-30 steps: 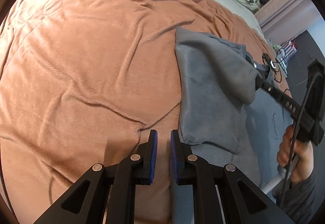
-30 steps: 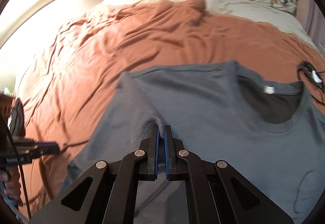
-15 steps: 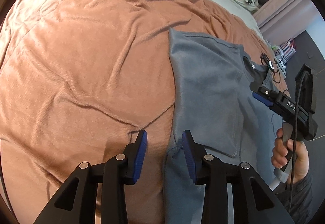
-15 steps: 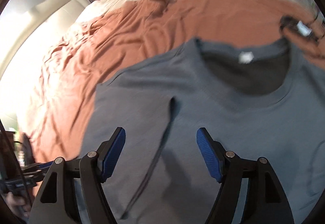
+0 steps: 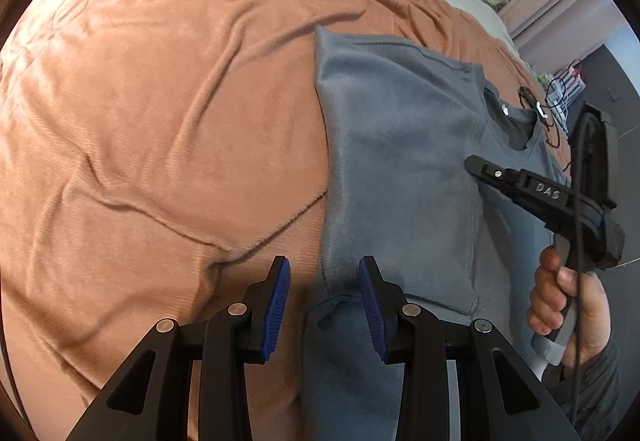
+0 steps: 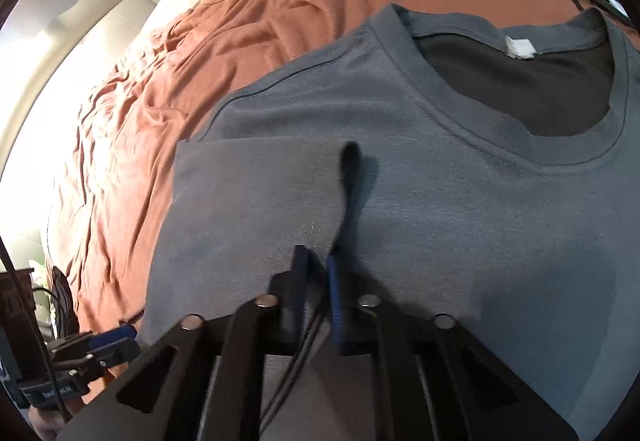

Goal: Fold small clothes

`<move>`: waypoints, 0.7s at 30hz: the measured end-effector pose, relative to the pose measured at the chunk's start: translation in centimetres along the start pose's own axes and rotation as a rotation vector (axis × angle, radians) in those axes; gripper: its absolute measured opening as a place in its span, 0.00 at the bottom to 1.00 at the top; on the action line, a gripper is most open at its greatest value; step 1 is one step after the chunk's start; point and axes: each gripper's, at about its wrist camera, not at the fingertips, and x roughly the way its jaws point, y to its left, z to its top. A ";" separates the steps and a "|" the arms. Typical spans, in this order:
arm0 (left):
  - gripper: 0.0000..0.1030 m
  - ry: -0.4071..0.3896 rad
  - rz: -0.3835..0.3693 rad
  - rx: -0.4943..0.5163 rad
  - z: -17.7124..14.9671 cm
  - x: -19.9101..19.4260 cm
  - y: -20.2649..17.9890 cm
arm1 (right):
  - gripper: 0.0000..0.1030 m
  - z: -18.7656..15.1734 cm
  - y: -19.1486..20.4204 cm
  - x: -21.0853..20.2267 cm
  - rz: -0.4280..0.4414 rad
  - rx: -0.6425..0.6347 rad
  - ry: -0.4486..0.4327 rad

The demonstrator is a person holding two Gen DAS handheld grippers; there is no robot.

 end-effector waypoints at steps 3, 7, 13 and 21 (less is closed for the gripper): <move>0.37 0.005 0.010 0.016 -0.3 0.3 -0.3 | 0.00 -0.8 -0.4 -1.6 -0.008 -0.001 -0.017; 0.37 0.010 0.016 0.018 -0.7 0.3 -0.4 | 0.00 -1.8 -0.7 -2.8 -0.026 0.002 -0.025; 0.17 0.019 0.014 0.028 -1.2 0.2 -0.1 | 0.00 -2.2 -0.8 -3.4 -0.052 0.024 -0.025; 0.17 0.009 0.016 0.011 -1.3 -1.1 0.1 | 0.01 -2.8 -1.3 -4.7 -0.040 0.049 0.017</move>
